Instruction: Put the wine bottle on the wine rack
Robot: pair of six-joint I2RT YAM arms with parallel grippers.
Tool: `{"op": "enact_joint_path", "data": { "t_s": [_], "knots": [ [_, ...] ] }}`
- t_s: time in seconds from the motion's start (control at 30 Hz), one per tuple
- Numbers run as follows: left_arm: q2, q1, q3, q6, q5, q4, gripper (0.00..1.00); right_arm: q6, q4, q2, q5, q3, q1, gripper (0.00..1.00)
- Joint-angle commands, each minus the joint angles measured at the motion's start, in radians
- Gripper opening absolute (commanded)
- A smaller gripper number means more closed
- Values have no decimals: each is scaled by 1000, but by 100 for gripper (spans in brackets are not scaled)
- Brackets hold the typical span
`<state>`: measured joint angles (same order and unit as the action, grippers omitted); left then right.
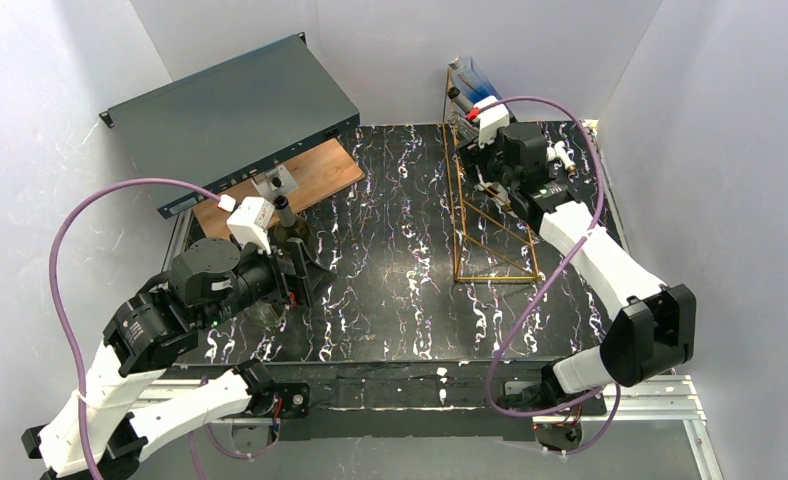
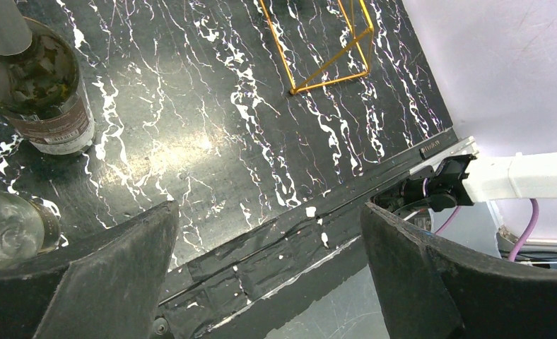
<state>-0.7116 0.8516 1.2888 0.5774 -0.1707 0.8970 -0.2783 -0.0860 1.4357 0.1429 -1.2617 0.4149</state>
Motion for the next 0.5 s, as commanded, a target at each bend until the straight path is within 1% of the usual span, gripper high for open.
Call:
{"op": "enact_joint_path", "data": {
  "t_s": [0.0, 0.23, 0.47],
  "knots": [
    [5, -6, -1, -1, -2, -9, 99, 104, -9, -66, -3, -51, 16, 78],
    [19, -6, 8, -4, -26, -9, 99, 264, 7, -106, -113, -51, 49, 78],
    [32, -5, 15, -8, -39, -9, 99, 394, 63, -98, -219, -56, 147, 78]
  ]
}}
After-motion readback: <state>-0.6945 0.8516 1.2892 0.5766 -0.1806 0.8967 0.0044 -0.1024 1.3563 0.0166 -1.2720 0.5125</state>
